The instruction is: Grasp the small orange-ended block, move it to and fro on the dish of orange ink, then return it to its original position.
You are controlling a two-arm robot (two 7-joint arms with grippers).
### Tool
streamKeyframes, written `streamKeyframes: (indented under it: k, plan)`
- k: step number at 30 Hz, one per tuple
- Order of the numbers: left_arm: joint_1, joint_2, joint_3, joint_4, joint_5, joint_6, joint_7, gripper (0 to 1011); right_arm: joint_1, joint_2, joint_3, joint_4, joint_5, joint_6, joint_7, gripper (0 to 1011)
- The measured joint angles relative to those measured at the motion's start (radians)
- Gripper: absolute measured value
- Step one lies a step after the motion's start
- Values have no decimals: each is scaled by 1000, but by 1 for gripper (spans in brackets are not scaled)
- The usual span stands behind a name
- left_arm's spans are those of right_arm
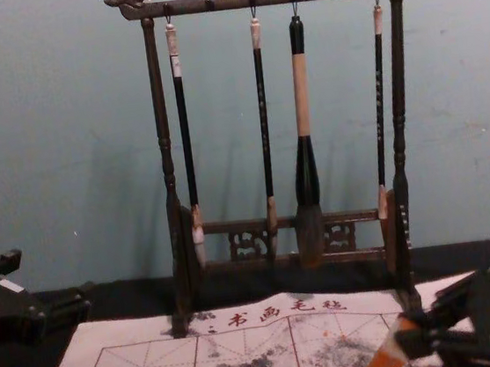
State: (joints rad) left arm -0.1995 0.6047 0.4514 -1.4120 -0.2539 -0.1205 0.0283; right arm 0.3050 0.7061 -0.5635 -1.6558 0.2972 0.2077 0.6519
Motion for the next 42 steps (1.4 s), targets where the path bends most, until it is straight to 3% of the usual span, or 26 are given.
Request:
streamKeyframes:
  k: [13, 19, 29, 42]
  plan:
    - [0, 0, 0, 0, 0, 0, 0, 1001, -105, 107, 126, -86, 76, 2, -49, 100]
    - [0, 0, 0, 0, 0, 0, 0, 1001, -149, 139, 162, -110, 93, 11, -64, 100]
    - [0, 0, 0, 0, 0, 0, 0, 1001, -175, 146, 176, -116, 97, 32, -77, 101]
    - [0, 0, 0, 0, 0, 0, 0, 1001, -165, 125, 170, -82, 87, 54, -79, 100]
